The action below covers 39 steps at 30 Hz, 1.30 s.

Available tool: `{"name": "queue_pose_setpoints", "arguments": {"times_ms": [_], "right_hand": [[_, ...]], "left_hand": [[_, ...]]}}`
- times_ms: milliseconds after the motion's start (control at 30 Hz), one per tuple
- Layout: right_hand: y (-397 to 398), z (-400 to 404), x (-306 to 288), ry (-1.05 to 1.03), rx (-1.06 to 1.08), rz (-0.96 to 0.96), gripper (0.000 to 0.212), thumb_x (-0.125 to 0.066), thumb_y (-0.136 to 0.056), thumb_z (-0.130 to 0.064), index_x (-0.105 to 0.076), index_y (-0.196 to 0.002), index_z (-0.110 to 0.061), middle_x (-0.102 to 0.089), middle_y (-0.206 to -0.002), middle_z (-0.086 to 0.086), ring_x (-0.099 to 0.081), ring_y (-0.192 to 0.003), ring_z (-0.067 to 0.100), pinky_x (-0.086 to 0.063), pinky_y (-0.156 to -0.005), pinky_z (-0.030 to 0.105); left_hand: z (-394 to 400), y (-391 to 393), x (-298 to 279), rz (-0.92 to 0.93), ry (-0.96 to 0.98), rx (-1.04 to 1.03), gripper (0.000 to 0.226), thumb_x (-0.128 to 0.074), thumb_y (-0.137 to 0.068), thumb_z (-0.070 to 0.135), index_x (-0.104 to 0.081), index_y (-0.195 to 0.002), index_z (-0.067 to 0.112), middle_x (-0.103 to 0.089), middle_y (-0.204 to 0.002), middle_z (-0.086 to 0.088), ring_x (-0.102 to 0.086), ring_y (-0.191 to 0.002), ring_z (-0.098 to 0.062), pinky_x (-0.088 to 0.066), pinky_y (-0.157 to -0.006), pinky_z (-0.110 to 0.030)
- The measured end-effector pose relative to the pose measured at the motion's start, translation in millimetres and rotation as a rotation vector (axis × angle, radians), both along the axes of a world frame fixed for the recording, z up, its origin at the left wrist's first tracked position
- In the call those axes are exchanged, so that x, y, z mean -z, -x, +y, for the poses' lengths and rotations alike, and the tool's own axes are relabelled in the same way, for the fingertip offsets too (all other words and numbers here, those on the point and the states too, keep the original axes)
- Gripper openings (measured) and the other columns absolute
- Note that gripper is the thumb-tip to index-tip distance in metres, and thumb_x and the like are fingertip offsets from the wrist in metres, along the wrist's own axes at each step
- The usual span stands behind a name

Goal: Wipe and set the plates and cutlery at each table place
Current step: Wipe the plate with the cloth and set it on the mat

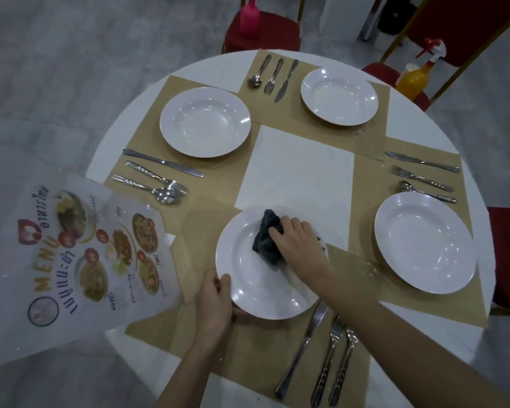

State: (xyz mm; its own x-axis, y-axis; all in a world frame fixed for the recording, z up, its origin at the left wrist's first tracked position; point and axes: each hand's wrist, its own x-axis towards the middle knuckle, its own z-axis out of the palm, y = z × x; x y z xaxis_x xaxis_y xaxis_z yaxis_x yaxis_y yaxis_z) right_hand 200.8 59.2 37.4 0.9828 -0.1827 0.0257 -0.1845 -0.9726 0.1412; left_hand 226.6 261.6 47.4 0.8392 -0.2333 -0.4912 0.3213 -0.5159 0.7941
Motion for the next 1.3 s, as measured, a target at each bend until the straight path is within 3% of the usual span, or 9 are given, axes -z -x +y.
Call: {"name": "queue_pose_setpoints", "arguments": {"times_ms": [67, 200, 267, 333, 500, 800, 1000, 1167, 1300], "right_hand": [[7.5, 13.6, 3.1, -0.133, 0.085, -0.037, 0.034, -0.081, -0.063, -0.004, -0.068, -0.094, -0.011, -0.061, -0.085, 0.011, -0.058, -0.070, 0.026, -0.051, -0.062, 0.036], [9.3, 53.2, 6.8, -0.312, 0.046, -0.053, 0.026, -0.072, -0.074, -0.009, -0.067, -0.099, -0.015, -0.061, -0.093, 0.009, -0.058, -0.078, 0.026, -0.050, -0.067, 0.036], [13.3, 66.3, 4.1, -0.301, -0.096, -0.037, 0.016, -0.064, -0.075, -0.012, -0.065, -0.089, -0.018, -0.057, -0.084, 0.005, -0.055, -0.073, 0.024, -0.045, -0.063, 0.033], [23.3, 66.3, 2.0, -0.266, -0.231, -0.024, 0.016, -0.073, -0.070, -0.015, -0.066, -0.084, -0.020, -0.057, -0.080, 0.003, -0.055, -0.069, 0.022, -0.044, -0.060, 0.030], [54.8, 33.6, -10.2, -0.155, -0.404, 0.077, 0.024, -0.082, -0.064, -0.018, -0.068, -0.083, -0.022, -0.059, -0.084, 0.002, -0.056, -0.072, 0.020, -0.046, -0.062, 0.030], [27.9, 57.5, 12.9, -0.217, -0.004, 0.052, 0.027, -0.084, -0.058, -0.011, -0.063, -0.075, -0.013, -0.055, -0.072, 0.006, -0.052, -0.057, 0.021, -0.045, -0.050, 0.031], [-3.8, 84.1, 11.1, -0.325, -0.021, 0.003, 0.024, -0.079, -0.069, -0.008, -0.064, -0.086, -0.011, -0.060, -0.082, 0.010, -0.057, -0.069, 0.023, -0.052, -0.060, 0.034], [23.4, 4.5, -23.5, -0.065, -0.108, 0.125, 0.030, -0.083, -0.053, -0.009, -0.065, -0.076, -0.011, -0.059, -0.082, 0.011, -0.057, -0.075, 0.031, -0.043, -0.074, 0.041], [35.1, -21.3, -36.6, 0.095, -0.020, 0.160, 0.018, -0.077, -0.063, -0.002, -0.063, -0.071, -0.009, -0.058, -0.081, 0.012, -0.054, -0.074, 0.031, -0.046, -0.071, 0.042]], "left_hand": [[-3.1, 0.7, -0.3, -0.032, -0.028, 0.005, 0.016, -0.043, -0.100, 0.025, -0.055, -0.098, 0.015, -0.065, -0.083, -0.003, -0.066, -0.073, -0.025, -0.054, -0.062, -0.034], [-5.9, -3.8, -3.6, -0.069, -0.054, 0.004, 0.015, -0.044, -0.100, 0.020, -0.051, -0.088, 0.014, -0.056, -0.074, -0.001, -0.055, -0.067, -0.016, -0.046, -0.058, -0.030], [-4.8, -8.3, -2.4, -0.073, -0.094, 0.014, 0.016, -0.043, -0.100, 0.018, -0.054, -0.092, 0.010, -0.057, -0.076, -0.001, -0.052, -0.068, -0.012, -0.040, -0.055, -0.024], [-2.2, -10.6, 1.5, -0.074, -0.117, 0.012, 0.018, -0.043, -0.100, 0.018, -0.057, -0.094, 0.008, -0.058, -0.079, -0.001, -0.053, -0.071, -0.013, -0.039, -0.055, -0.021], [3.5, -7.2, 6.5, -0.052, -0.060, 0.003, 0.019, -0.045, -0.099, 0.026, -0.057, -0.094, 0.012, -0.064, -0.083, -0.005, -0.061, -0.077, -0.022, -0.048, -0.063, -0.032], [3.8, -0.3, 5.3, -0.186, -0.156, 0.054, 0.020, -0.045, -0.099, 0.023, -0.052, -0.085, 0.011, -0.054, -0.066, -0.001, -0.049, -0.059, -0.013, -0.035, -0.051, -0.023], [6.3, -7.6, 1.9, -0.163, -0.191, 0.034, 0.020, -0.045, -0.099, 0.021, -0.046, -0.081, 0.013, -0.047, -0.063, 0.003, -0.046, -0.057, -0.011, -0.031, -0.049, -0.022], [9.3, -9.1, 6.2, -0.166, -0.120, -0.005, 0.024, -0.048, -0.097, 0.025, -0.046, -0.073, 0.024, -0.059, -0.062, -0.007, -0.062, -0.058, -0.027, -0.047, -0.050, -0.034], [1.9, -8.2, 6.9, -0.190, -0.114, -0.029, 0.020, -0.047, -0.096, 0.026, -0.051, -0.079, 0.019, -0.060, -0.062, -0.011, -0.061, -0.058, -0.031, -0.051, -0.056, -0.044]]}}
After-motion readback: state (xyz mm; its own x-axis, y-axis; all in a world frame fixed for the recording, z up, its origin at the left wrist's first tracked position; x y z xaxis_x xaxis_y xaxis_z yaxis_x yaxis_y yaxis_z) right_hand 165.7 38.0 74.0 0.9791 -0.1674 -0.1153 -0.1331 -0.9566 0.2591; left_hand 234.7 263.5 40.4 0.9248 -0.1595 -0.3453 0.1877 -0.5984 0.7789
